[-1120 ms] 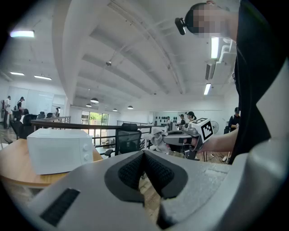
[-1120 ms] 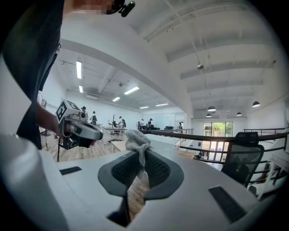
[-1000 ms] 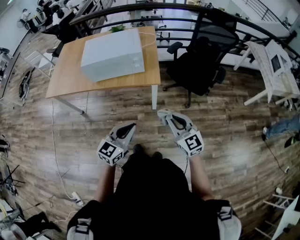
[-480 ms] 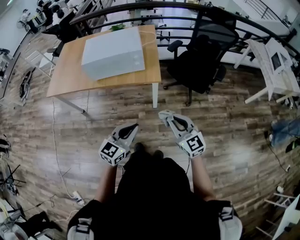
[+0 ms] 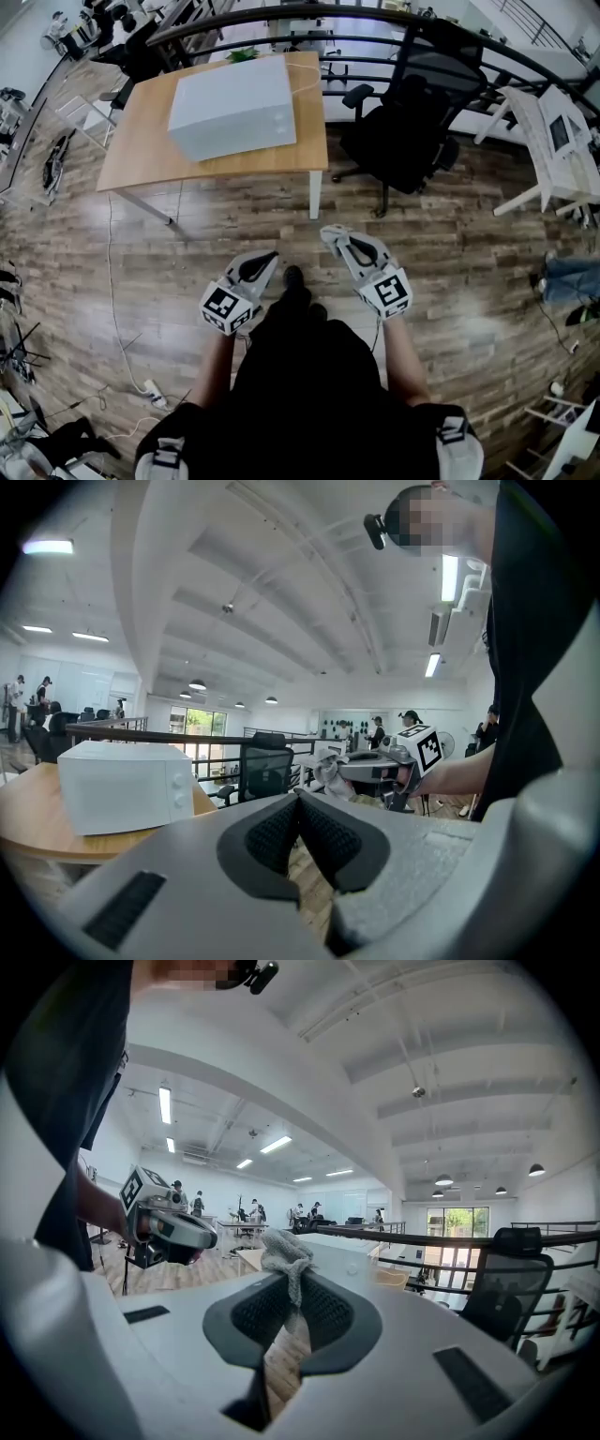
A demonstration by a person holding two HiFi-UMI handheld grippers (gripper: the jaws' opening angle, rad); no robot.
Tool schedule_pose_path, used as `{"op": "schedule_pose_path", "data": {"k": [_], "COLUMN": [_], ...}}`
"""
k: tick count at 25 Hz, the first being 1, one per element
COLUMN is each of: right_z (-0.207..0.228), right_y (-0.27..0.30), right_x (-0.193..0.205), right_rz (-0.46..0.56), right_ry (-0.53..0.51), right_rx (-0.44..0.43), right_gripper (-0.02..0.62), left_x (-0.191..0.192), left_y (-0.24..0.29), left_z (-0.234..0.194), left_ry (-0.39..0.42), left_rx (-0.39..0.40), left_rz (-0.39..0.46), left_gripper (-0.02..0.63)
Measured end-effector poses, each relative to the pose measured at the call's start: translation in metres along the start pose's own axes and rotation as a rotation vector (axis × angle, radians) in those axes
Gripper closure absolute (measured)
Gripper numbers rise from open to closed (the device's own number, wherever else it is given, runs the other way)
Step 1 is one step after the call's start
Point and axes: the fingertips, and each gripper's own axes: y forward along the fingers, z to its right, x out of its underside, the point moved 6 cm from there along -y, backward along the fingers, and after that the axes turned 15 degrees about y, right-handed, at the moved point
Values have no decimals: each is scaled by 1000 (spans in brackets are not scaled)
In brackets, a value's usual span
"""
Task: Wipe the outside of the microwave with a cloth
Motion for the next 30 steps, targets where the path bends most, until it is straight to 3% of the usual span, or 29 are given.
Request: {"op": "schedule_pose_path", "data": {"k": [30], "right_z": [106], "right_y": [112], "right_x": [-40], "right_rz": [-82], "right_ry": [-6], "right_rx": [98], "right_gripper": [568], "left_x": [22], "left_y": [106], "left_z": [-149], "left_ry": [-72], "left_rx": [34], "left_rz": [24], "left_gripper": [604]}}
